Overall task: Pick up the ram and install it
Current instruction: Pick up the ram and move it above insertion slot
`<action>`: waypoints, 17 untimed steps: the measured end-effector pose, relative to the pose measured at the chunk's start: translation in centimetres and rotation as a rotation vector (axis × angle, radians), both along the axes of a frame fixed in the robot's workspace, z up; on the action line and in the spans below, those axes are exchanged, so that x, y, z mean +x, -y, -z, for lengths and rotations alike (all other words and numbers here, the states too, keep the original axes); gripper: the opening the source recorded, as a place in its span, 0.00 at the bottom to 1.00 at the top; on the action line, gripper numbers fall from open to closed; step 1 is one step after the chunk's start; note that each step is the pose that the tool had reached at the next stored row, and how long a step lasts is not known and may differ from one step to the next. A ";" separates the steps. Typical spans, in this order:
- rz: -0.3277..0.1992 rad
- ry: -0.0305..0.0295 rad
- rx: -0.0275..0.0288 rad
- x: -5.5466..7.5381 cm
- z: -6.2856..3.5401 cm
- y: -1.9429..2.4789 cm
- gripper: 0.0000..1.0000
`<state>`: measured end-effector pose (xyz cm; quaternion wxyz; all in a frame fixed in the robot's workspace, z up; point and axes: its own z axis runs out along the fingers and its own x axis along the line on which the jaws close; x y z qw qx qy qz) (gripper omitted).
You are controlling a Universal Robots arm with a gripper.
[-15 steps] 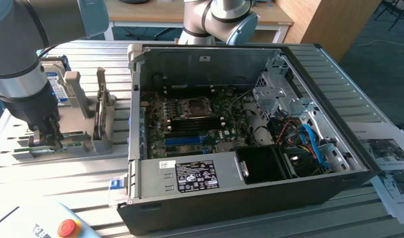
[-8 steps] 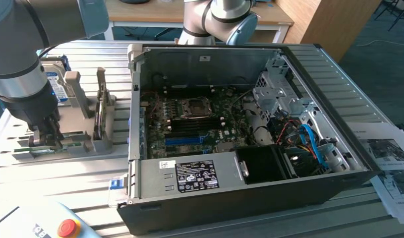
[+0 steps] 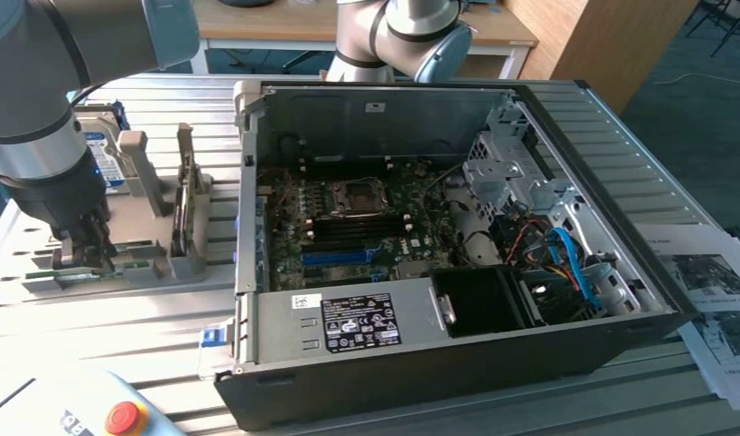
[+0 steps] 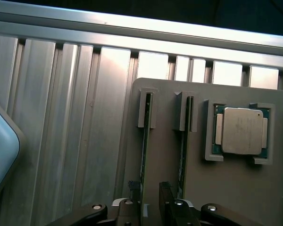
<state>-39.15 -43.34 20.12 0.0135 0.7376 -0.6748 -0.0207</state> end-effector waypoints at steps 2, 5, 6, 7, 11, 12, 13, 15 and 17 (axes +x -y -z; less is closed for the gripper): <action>0.002 0.0000 0.0000 0.0 0.00 0.00 0.30; 0.005 0.0000 0.0000 0.0 0.00 0.00 0.30; 0.007 0.0000 0.0000 0.0 0.00 0.00 0.30; 0.008 0.0000 -0.0001 0.0 0.00 0.00 0.30; 0.013 0.0000 0.0000 0.0 0.00 0.00 0.30; 0.013 0.0000 0.0000 0.0 0.00 0.00 0.30; 0.013 0.0000 0.0000 0.0 0.00 0.00 0.30; 0.013 0.0000 0.0000 0.0 0.00 0.00 0.30; 0.015 0.0000 -0.0001 0.0 0.00 0.00 0.30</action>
